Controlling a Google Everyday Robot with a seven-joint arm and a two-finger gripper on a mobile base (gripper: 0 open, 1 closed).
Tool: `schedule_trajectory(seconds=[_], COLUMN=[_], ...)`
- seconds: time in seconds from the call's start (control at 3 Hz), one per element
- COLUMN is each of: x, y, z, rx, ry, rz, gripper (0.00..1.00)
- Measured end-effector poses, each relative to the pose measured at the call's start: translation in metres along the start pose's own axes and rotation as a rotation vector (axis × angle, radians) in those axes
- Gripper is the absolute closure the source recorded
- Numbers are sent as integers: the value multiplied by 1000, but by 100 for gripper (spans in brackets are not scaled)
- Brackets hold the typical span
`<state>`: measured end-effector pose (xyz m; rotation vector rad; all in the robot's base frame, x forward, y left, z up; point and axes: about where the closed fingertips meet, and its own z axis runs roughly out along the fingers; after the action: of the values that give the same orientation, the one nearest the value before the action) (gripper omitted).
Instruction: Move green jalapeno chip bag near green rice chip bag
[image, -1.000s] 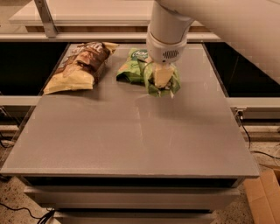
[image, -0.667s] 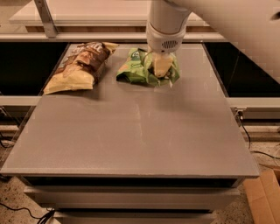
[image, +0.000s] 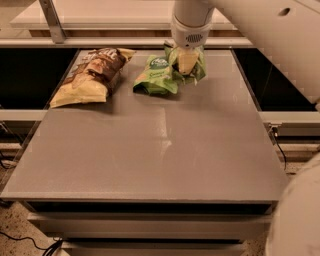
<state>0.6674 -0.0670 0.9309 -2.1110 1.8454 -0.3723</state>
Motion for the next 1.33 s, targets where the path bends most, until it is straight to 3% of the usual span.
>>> schedule_trajectory(seconds=[0.67, 1.33], x=[21, 32], y=[-31, -37], z=[29, 51], rx=[-15, -55], ry=[34, 18], rz=[69, 123], gripper=[100, 60])
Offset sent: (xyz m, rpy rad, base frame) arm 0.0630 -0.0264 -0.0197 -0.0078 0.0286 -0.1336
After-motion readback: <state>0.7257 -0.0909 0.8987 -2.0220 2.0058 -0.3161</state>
